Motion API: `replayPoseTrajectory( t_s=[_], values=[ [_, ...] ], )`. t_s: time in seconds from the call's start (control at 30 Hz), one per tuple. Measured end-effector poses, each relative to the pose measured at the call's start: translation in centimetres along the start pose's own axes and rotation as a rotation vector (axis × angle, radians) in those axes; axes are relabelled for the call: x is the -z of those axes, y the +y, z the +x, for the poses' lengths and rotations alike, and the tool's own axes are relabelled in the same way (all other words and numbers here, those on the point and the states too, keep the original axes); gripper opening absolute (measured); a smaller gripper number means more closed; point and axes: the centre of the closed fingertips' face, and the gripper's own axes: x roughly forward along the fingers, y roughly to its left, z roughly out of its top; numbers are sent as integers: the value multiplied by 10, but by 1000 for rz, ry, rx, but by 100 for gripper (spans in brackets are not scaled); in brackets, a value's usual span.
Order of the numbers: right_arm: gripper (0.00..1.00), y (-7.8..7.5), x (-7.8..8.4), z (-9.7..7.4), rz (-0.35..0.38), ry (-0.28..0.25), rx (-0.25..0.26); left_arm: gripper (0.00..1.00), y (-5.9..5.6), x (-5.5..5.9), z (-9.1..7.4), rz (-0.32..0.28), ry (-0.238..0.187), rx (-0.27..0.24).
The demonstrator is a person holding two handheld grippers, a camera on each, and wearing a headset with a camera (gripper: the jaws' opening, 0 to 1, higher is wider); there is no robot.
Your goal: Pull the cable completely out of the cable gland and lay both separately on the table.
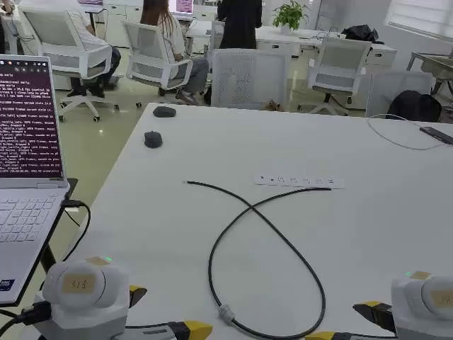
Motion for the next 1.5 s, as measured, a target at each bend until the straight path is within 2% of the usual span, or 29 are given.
replayPoseTrajectory(
  t_s=[1.03, 1.5],
  values=[
    [67, 0, 3, 1, -1, 13, -1, 76, 4, 1, 0, -13, 2, -9],
    [66, -1, 5, 2, -1, 26, -5, 75, 5, -1, -1, -24, -10, -16]
  ],
)
